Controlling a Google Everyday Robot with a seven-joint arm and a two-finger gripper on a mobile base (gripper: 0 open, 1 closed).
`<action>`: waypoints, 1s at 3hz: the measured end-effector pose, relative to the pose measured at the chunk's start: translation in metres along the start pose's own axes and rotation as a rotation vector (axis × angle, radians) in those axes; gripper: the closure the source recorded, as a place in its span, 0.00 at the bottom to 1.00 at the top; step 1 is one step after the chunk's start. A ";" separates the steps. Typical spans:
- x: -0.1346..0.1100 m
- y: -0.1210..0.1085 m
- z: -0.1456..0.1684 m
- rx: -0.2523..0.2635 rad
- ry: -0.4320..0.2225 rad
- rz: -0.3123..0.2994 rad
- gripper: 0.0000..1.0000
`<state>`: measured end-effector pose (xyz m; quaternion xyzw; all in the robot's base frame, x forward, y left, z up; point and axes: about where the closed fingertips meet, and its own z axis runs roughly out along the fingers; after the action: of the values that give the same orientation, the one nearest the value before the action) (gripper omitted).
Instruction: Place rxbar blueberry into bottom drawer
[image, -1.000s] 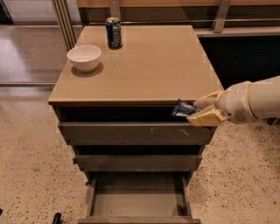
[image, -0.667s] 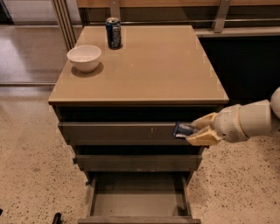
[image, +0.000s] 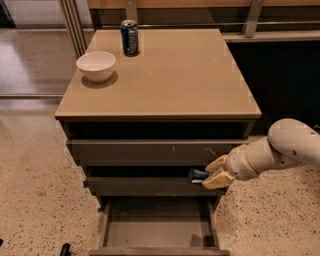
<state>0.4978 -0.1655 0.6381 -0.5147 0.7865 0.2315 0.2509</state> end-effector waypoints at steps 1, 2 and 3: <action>-0.002 0.001 -0.004 0.007 -0.004 -0.001 1.00; 0.005 0.001 0.013 0.000 0.003 -0.035 1.00; 0.039 -0.007 0.084 0.010 -0.088 -0.108 1.00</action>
Offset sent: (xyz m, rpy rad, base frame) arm -0.0002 0.0090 -0.0361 -0.0239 -0.0453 0.0649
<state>0.5041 -0.1433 0.5481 -0.5444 0.7469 0.2361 0.3000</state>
